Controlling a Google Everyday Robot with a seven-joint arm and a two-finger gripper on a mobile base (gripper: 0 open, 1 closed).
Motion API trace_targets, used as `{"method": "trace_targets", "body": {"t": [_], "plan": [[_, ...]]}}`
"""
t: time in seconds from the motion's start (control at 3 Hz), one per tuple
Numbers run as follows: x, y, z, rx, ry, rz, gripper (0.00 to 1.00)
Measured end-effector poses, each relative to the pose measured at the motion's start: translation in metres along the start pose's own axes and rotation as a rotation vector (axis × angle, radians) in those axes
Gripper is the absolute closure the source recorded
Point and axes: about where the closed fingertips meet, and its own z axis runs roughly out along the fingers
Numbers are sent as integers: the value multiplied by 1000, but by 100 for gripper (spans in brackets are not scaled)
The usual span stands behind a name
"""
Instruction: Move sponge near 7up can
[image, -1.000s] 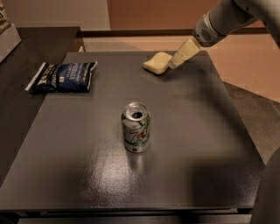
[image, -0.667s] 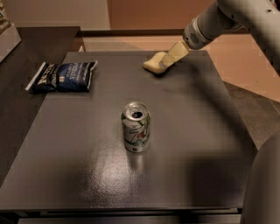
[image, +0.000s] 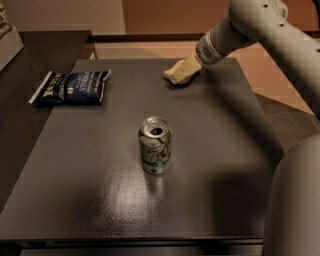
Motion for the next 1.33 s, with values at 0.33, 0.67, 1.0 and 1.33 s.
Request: {"method": "trace_targets", "body": {"t": [0.33,0.67,1.0,1.33], "plan": [[9,1,13,-10,11,33,0],[14,2,19,-40,20,47,17],[17,2,20,-58,29,58,41],[20,3,15,-64,35,68,64]]}}
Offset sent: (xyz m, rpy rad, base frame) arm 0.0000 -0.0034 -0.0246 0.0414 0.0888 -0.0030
